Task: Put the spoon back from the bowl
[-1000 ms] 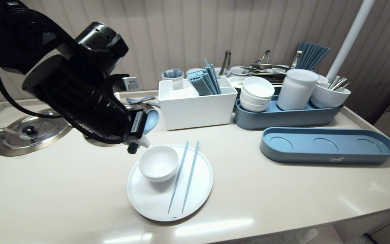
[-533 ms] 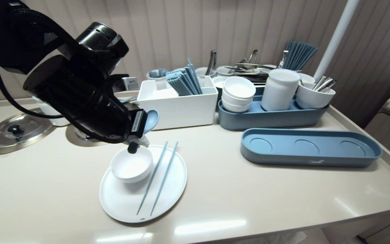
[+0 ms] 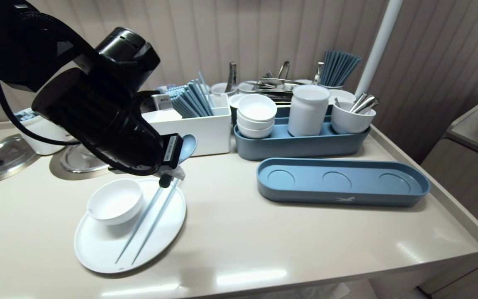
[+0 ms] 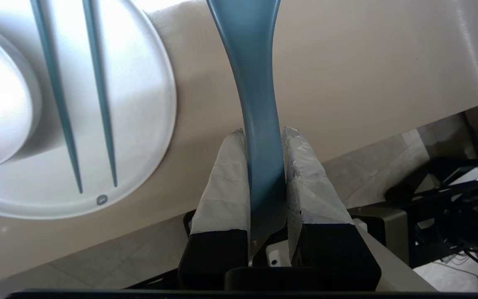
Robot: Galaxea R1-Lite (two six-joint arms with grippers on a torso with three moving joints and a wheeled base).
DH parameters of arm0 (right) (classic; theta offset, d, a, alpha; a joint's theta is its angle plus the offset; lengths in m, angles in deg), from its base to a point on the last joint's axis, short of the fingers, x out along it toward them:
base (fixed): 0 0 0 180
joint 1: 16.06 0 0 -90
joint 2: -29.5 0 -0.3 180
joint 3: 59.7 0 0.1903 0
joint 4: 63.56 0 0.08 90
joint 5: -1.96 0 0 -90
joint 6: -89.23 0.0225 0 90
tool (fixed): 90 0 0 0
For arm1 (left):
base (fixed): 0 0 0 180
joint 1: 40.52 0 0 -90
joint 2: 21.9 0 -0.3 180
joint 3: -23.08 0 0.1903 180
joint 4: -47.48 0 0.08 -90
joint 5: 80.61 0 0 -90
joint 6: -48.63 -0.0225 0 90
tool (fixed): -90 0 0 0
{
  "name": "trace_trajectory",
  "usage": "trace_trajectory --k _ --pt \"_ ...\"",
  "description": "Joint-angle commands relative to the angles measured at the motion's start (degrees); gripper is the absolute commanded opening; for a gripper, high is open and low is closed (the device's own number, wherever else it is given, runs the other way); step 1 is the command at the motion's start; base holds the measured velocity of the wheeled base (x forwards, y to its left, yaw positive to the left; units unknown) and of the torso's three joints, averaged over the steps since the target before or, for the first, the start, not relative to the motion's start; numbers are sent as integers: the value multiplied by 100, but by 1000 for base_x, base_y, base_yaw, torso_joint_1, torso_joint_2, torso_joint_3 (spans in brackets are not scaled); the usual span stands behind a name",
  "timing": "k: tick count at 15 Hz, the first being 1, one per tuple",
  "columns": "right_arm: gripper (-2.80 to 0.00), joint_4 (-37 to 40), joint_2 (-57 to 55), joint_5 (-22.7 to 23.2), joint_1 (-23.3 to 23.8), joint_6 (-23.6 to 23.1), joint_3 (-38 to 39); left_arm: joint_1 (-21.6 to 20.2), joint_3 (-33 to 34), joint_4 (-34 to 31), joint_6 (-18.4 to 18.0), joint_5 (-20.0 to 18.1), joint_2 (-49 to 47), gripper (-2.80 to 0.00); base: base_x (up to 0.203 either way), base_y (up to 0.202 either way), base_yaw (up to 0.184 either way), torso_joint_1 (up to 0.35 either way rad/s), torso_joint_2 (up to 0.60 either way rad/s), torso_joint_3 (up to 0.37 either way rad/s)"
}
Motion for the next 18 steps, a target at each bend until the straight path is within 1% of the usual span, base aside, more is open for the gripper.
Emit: trace_trajectory --k 1,6,8,11,13,15,18 --pt "-280 -2 2 1 -1 2 5 -1 17 -34 12 1 -20 -280 0 -198 2 8 -5 2" --pt "-280 -2 -3 1 -1 2 -1 13 26 13 12 10 -162 -280 0 -197 3 2 3 4" --pt "-280 -2 2 1 -1 2 5 133 18 70 12 1 -288 -280 0 -191 3 5 1 0" --pt "-280 -2 -6 1 -1 2 5 183 23 420 74 7 -599 -280 0 -196 2 3 -1 1" --pt "-280 -2 -4 1 -1 2 -2 184 27 498 134 -7 -765 -280 0 -187 4 2 4 2" --pt "-280 -2 2 1 -1 2 -3 207 35 643 143 -16 -934 -280 0 -107 -11 6 1 -2" --pt "-280 -2 -6 1 -1 2 5 212 54 910 135 -1 -1300 -280 0 0 0 0 0 0"
